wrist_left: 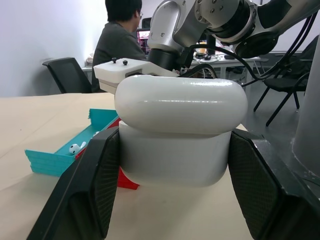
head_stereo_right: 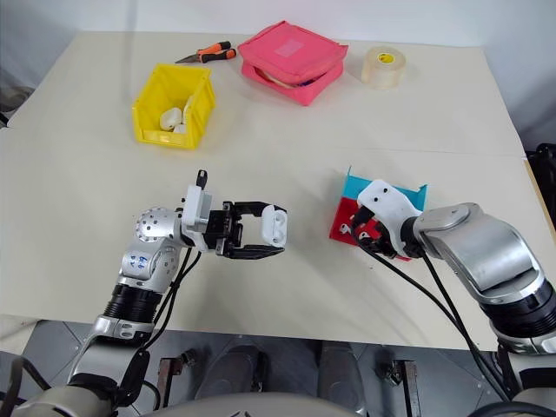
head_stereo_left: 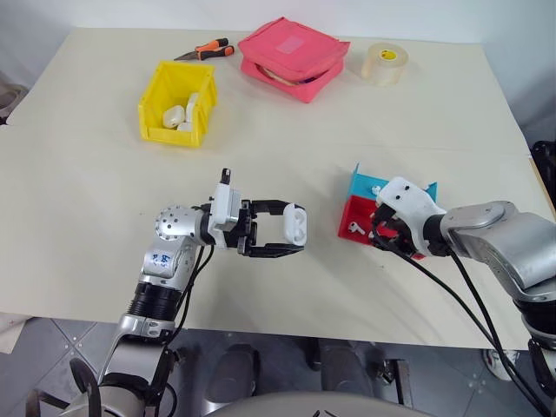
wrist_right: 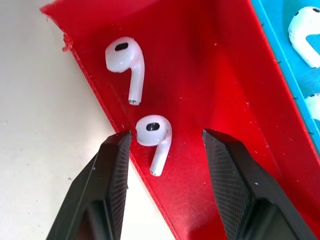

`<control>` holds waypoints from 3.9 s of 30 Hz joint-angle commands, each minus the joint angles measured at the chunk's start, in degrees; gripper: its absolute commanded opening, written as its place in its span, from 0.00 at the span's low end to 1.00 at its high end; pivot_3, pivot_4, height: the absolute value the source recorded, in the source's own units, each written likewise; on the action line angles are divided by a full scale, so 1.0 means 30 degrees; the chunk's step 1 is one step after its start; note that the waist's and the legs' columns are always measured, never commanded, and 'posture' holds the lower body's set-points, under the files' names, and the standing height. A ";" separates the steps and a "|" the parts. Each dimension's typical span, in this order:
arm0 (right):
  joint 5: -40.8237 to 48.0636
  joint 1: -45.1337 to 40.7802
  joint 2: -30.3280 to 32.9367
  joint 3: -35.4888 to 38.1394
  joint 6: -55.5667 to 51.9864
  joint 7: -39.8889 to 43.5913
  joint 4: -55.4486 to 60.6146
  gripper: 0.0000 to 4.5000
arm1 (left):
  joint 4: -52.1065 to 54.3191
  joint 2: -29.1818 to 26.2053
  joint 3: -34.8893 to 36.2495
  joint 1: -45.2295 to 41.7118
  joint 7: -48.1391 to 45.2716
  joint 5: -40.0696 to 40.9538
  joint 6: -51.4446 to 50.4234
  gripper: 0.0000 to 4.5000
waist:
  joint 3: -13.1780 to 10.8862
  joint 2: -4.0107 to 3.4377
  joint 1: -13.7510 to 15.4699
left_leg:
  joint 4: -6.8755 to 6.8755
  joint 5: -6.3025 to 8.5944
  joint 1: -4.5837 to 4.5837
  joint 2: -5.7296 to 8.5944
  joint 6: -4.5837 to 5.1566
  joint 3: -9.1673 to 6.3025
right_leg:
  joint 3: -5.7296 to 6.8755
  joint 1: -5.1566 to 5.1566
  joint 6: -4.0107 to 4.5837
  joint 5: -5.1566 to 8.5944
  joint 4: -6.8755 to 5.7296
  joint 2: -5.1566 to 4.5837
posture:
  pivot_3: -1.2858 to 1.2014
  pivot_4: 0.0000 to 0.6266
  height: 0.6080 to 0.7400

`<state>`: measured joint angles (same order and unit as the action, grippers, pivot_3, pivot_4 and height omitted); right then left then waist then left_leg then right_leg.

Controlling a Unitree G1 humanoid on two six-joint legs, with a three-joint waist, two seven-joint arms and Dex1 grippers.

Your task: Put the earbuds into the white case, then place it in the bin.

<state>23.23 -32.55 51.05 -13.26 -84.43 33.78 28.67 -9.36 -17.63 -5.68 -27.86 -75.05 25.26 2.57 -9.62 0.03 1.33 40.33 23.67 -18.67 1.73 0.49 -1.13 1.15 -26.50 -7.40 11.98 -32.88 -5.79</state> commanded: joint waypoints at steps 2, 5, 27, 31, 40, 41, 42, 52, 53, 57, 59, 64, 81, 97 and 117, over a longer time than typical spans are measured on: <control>0.0283 -0.0140 -0.0337 0.0262 -0.0176 -0.0054 -0.0082 0.52 | 0.0833 -0.0090 -0.0102 0.0036 0.0140 0.0016 0.0149 0.62 | 0.0000 0.0000 -0.0001 | 0.0000 0.0000 0.0000 0.0000 0.0000 0.0000 | 0.0000 0.0000 0.0000 0.0000 -0.0001 0.0000 | 0.52 0.24 1.00; 0.0194 -0.0118 -0.0399 0.0042 -0.0041 -0.0118 -0.0202 0.52 | 0.0824 -0.0099 -0.0108 0.0021 0.0166 0.0001 0.0140 0.62 | 0.0000 0.0000 -0.0004 | 0.0000 0.0000 0.0002 0.0001 0.0000 0.0001 | 0.0000 0.0000 0.0000 0.0000 -0.0003 0.0000 | 0.52 0.24 1.00; 0.0685 0.2315 0.1418 0.3096 0.4689 0.1270 0.2262 0.10 | -0.0662 0.0220 -0.0022 -0.0852 -0.0910 0.0410 0.0470 0.62 | 0.0002 0.0001 0.0027 | 0.0041 0.0001 -0.0074 0.0008 0.0003 0.0013 | 0.0043 -0.0021 -0.0004 -0.0021 0.0035 -0.0001 | 0.52 0.24 1.00; 0.0589 0.3247 0.1486 0.4172 0.5764 0.1405 0.2537 0.10 | -0.1783 0.0317 -0.0010 -0.1510 -0.1632 0.0261 0.0816 0.62 | 0.0001 0.0002 0.0022 | 0.0099 0.0003 -0.0102 0.0009 0.0007 0.0016 | 0.0050 -0.0020 -0.0034 -0.0038 0.0030 0.0004 | 0.52 0.24 1.00; 0.3120 0.4203 -0.2642 0.7462 0.9708 0.1611 0.4666 0.10 | -0.3335 0.0796 0.0038 -0.2468 -0.3124 0.0402 0.1320 0.62 | 0.0000 0.0001 0.0012 | 0.0211 0.0030 -0.0158 0.0007 0.0055 0.0012 | 0.0034 -0.0021 -0.0060 -0.0074 0.0023 0.0014 | 0.52 0.24 1.00; 0.3604 0.4214 -0.3123 0.7622 0.9955 0.1605 0.4883 0.10 | -0.3378 0.0823 0.0078 -0.2502 -0.3262 0.0461 0.1298 0.62 | 0.0000 0.0001 0.0010 | 0.0216 0.0034 -0.0158 0.0007 0.0062 0.0008 | 0.0037 -0.0019 -0.0059 -0.0074 0.0024 0.0014 | 0.52 0.24 1.00; 0.4769 0.4253 -0.4231 0.7775 1.0359 0.1581 0.5162 0.10 | -0.3448 0.0879 0.0089 -0.2572 -0.3344 0.0475 0.1242 0.62 | 0.0000 0.0001 0.0011 | 0.0221 0.0039 -0.0162 0.0008 0.0071 0.0009 | 0.0035 -0.0020 -0.0059 -0.0074 0.0027 0.0014 | 0.52 0.24 1.00; 0.7555 0.4671 -0.8870 0.5981 1.2760 0.0591 0.5091 0.10 | -0.3149 0.1085 0.0164 -0.2606 -0.4104 0.0924 0.0640 0.62 | 0.0001 -0.0003 -0.0020 | 0.0249 0.0054 -0.0160 0.0020 0.0098 0.0009 | 0.0021 -0.0011 -0.0068 -0.0080 0.0022 0.0008 | 0.52 0.24 1.00; 0.7234 0.4709 -0.8941 0.5612 1.3045 0.0708 0.4793 0.10 | -0.3121 0.1079 0.0154 -0.2678 -0.4158 0.0997 0.0589 0.62 | 0.0001 -0.0003 -0.0036 | 0.0247 0.0054 -0.0159 0.0020 0.0098 0.0009 | 0.0020 -0.0016 -0.0068 -0.0080 0.0021 0.0008 | 0.52 0.24 1.00; 0.6283 0.5034 -0.8893 0.4488 1.4228 0.1106 0.3914 0.10 | -0.3103 0.1111 0.0217 -0.3011 -0.4206 0.1215 0.0434 0.62 | 0.0000 -0.0002 -0.0025 | 0.0248 0.0054 -0.0160 0.0024 0.0098 0.0018 | 0.0022 -0.0014 -0.0068 -0.0080 0.0019 0.0009 | 0.52 0.24 1.00; 0.6012 0.5192 -0.8836 0.4128 1.4795 0.1200 0.3639 0.10 | -0.3101 0.1104 0.0256 -0.3111 -0.4231 0.1265 0.0386 0.62 | 0.0000 -0.0003 -0.0026 | 0.0248 0.0056 -0.0160 0.0029 0.0102 0.0022 | 0.0020 -0.0014 -0.0068 -0.0080 0.0019 0.0009 | 0.52 0.24 1.00; 0.5112 0.5375 -0.8909 0.3420 1.6320 0.1359 0.2636 0.10 | -0.3143 0.1136 0.0423 -0.3546 -0.4457 0.1556 0.0269 0.62 | 0.0001 -0.0003 -0.0032 | 0.0252 0.0060 -0.0160 0.0029 0.0109 0.0027 | 0.0021 -0.0012 -0.0068 -0.0080 0.0016 0.0009 | 0.52 0.24 1.00; 0.6036 0.5271 -0.7523 0.6103 1.6532 -0.0188 0.4059 0.10 | -0.3916 0.0986 0.0767 -0.3769 -0.4060 0.1286 0.0625 0.62 | -0.0001 -0.0005 -0.0003 | 0.0259 0.0071 -0.0161 0.0031 0.0130 0.0038 | 0.0015 -0.0014 -0.0068 -0.0080 0.0019 0.0009 | 0.52 0.24 1.00; 0.5404 0.7015 -0.6486 0.4877 1.5864 -0.0793 0.4517 0.10 | -0.4589 0.1431 0.1188 -0.4308 -0.3760 0.1231 0.0783 0.62 | -0.0001 -0.0004 -0.0012 | 0.0263 0.0079 -0.0157 0.0033 0.0144 0.0045 | 0.0008 -0.0012 -0.0068 -0.0081 0.0016 0.0009 | 0.52 0.24 1.00; 0.5623 0.4929 -0.7521 0.3131 1.5310 -0.1126 0.5198 0.10 | -0.3940 0.1480 0.0579 -0.3686 -0.3970 0.0615 -0.0080 0.62 | -0.0001 -0.0005 -0.0019 | 0.0268 0.0079 -0.0159 0.0034 0.0145 0.0040 | 0.0010 -0.0011 -0.0069 -0.0081 0.0017 0.0009 | 0.52 0.24 1.00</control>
<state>37.69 -15.19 30.23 -1.89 -39.52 29.63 39.91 -23.35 -14.46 -0.63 -39.35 -85.93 28.02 2.70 -9.62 0.02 1.28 41.14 23.90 -19.15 1.84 0.93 -1.01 1.17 -26.53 -7.61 11.74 -32.83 -5.76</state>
